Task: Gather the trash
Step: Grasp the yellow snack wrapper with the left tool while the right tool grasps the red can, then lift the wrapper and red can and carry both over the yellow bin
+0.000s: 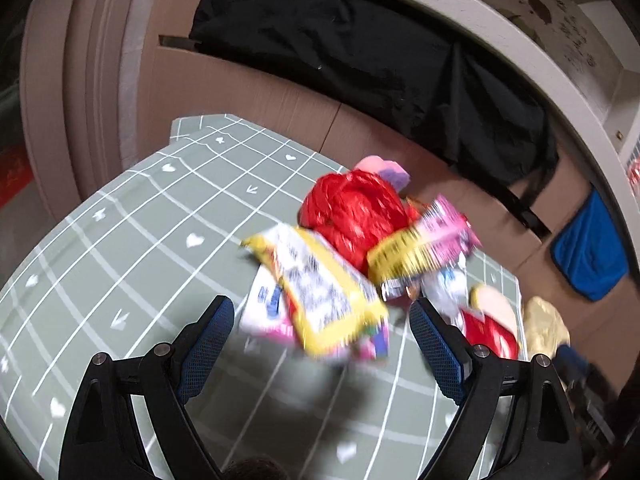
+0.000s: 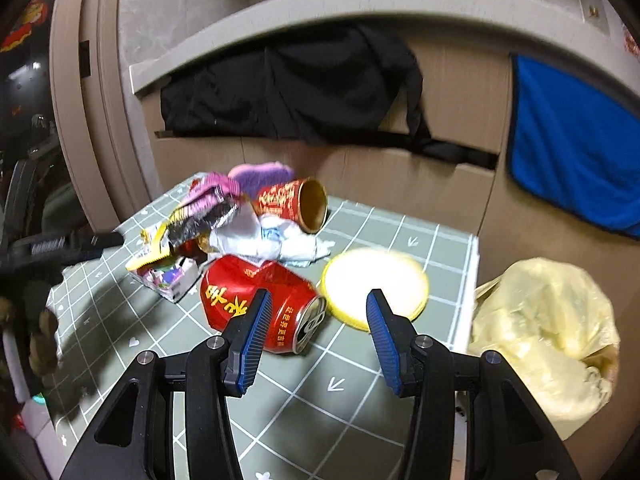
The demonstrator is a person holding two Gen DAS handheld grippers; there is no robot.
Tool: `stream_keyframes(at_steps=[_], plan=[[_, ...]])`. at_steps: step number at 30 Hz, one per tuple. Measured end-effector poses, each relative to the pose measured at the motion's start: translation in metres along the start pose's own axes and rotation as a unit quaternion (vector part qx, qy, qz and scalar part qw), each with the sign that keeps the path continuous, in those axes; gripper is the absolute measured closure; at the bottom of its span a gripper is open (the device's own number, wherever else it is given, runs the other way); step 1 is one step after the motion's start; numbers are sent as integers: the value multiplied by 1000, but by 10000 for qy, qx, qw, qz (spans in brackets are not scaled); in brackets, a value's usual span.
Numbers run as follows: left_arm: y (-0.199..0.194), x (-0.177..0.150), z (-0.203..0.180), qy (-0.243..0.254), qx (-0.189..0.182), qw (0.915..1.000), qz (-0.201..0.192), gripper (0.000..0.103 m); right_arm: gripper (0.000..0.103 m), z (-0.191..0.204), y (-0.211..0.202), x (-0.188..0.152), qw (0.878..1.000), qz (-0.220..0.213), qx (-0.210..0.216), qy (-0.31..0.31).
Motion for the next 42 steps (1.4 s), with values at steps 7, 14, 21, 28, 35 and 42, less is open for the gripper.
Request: stream_keyframes(at_steps=[7,14,21,28,35,42], plan=[[56,17,13,-447,47,9975,546,24,57,0,18,-10,9997,208,-63,-74],[75,23,10,-415,101,9958,806,40,57,-3,25,-2,9997,218,2,-111],[40,17,10,-158,-16,9980,618,69,57,15,30,23,9955,270,674,-604],[-10,-1,3,214,-150,9994,229,70,57,24,71,44,9861,616,1220,-946],[-38,-26,-1,405,-328,9984,237,70,57,24,102,31,9795,1132,1478,-769],[-53,-44,-7,510,-384,9978,152,70,52,40,66,2,9775,1014,1522,-1050]])
Point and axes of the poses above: each gripper's, at about its wrist camera, not at the fingertips, and y roughly the way its jaws point, z to its left, x to its top, the point moved 3 cm from there along y, roughly the way its jaws point, and after that the axes turned 3 degrees about -x, right-handed, at the moved point
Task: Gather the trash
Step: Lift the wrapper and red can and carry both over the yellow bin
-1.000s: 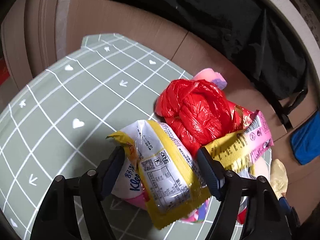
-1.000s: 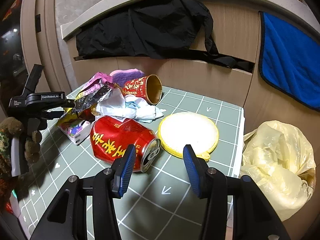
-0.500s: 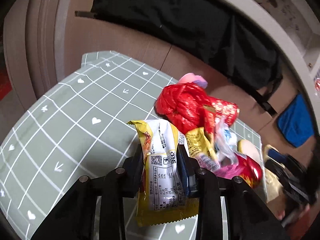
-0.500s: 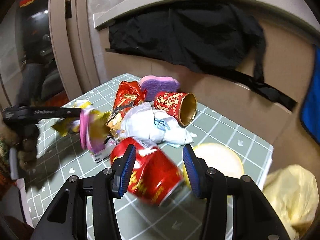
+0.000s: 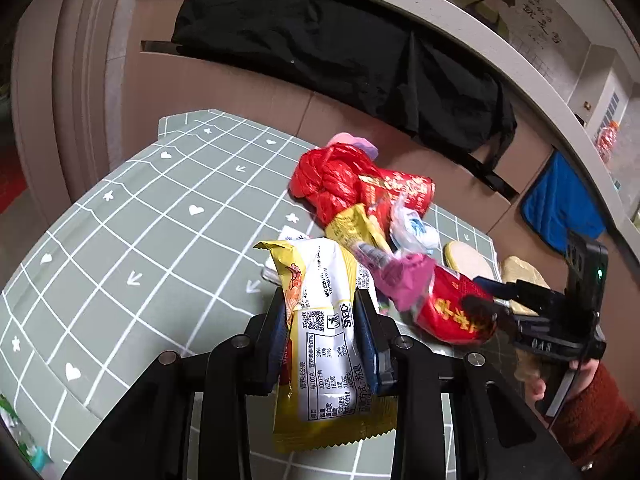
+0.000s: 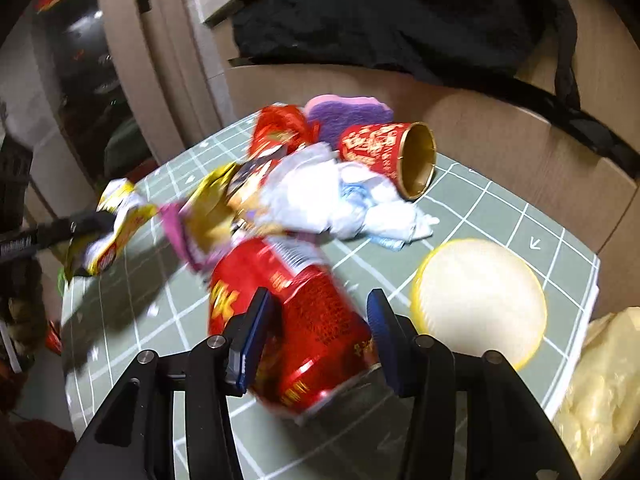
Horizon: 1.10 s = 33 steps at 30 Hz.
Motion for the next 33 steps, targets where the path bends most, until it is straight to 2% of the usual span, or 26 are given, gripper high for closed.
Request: stream_keyframes(at_steps=[2,7,11,16,18,19,20,22,24,31,33], plan=[[0,-6,-5,39,-70,10000,23,70,47,8,-4,-7,10000,-56,-54,-47],[1,-14,-15,125,-134,9998,90,69,44,14,-5,-7,9999,-28,-102,-131],[4,-18,-16,125,-87,9998,98,69,41,14,9,4,9996,137,220,-124],[9,-23,-11,37,-46,9998,194,69,35,10,37,15,9937,484,991,210],[11,-24,-8,-24,-6,9997,236,69,37,15,49,16,9883,729,1323,226],[12,-24,-7,-51,-2,9997,245,69,42,16,48,17,9885,703,1323,214],[11,-24,-6,-85,0,9996,254,69,49,19,43,18,9907,604,1209,142],[9,-22,-8,-56,8,9998,207,69,51,26,29,19,9974,334,627,-109],[7,-19,-13,30,30,9999,129,69,51,27,15,19,9994,130,271,-195],[1,0,-56,482,46,9985,-268,69,54,9,-43,28,9967,-603,-545,-37],[-2,9,-75,684,86,9966,-441,69,54,3,-59,35,9953,-718,-643,35]])
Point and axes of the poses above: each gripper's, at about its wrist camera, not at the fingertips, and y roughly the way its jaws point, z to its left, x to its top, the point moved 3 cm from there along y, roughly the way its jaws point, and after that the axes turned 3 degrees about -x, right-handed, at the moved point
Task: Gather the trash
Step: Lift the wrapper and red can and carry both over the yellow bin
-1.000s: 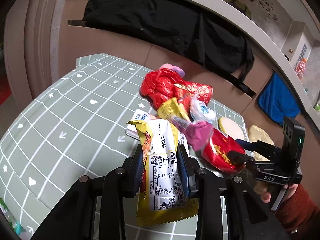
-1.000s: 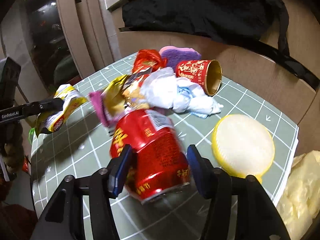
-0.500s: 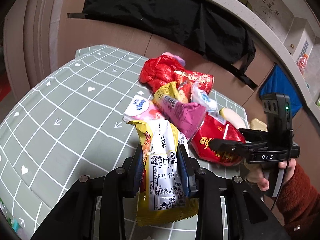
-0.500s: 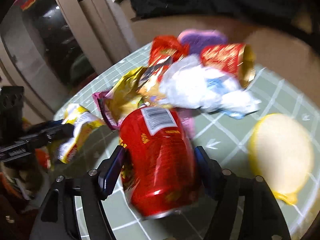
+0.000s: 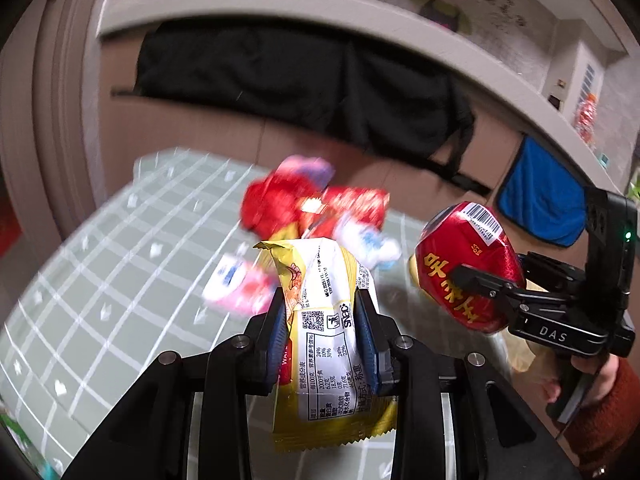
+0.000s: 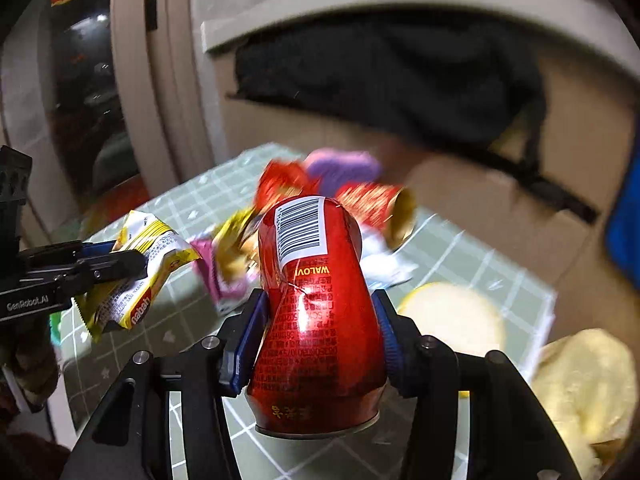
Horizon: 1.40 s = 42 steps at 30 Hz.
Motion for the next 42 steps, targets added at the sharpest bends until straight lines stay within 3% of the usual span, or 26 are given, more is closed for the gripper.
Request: stream_keyframes(at_steps=[9,19,31,42], plan=[[-11,54,-82,668,3,9952,-719,69,54,-45,-73,27,9959,-698,-495,297],[5,82,-179,1114,-464,9866,-1097,69,54,-123,-150,21,9805,-1284,-1287,741],[57,73,-287,1482,-1185,9787,-785,69,54,-214,-190,-23,9617,-1240,-2033,1356],[91,47,-318,1622,-1266,9781,-313,69,54,-242,-193,-60,9520,-1172,-2269,1688]])
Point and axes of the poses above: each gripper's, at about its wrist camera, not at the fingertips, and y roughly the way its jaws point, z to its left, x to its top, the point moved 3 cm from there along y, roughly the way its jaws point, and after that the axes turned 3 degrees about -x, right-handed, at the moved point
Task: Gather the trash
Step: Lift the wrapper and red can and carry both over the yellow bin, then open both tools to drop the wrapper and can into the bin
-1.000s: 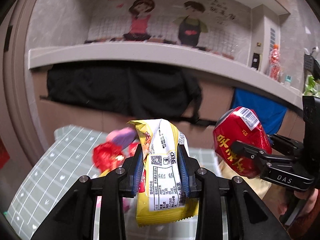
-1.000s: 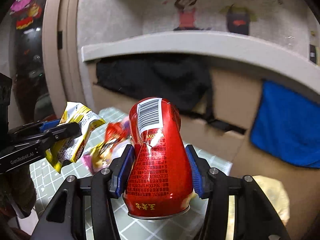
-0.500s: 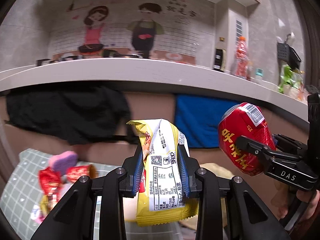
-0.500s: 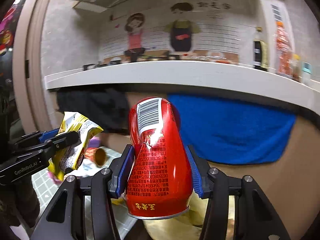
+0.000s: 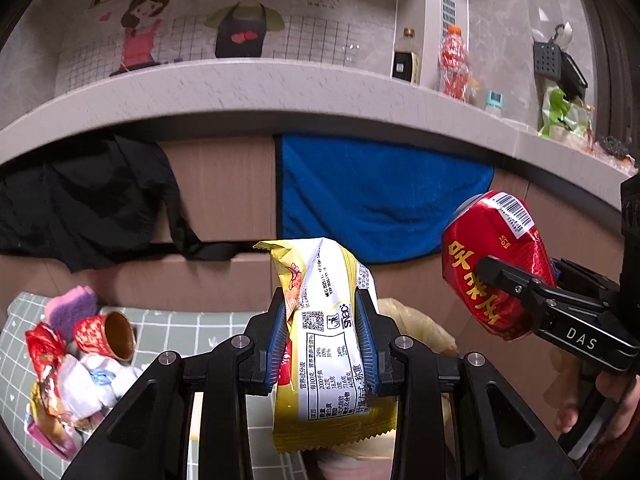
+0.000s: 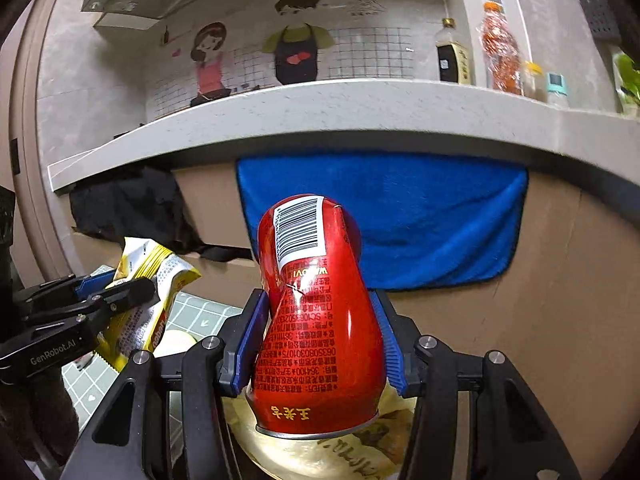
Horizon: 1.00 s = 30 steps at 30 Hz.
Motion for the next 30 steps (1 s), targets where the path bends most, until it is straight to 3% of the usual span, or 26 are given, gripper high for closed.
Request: stream_keyframes(at_steps=[12,27,30], plan=[[46,-25,-6,-211,-276,9987,382,69,54,-18,18,-20,9996,227,-53,132],[108,-45,-10,-337,-491,9932,1001,69,54,-39,71,-50,9960,783,-30,435],[120,-45,-9,-407,-698,9902,1143,64,54,-40,83,-57,9947,907,64,488]])
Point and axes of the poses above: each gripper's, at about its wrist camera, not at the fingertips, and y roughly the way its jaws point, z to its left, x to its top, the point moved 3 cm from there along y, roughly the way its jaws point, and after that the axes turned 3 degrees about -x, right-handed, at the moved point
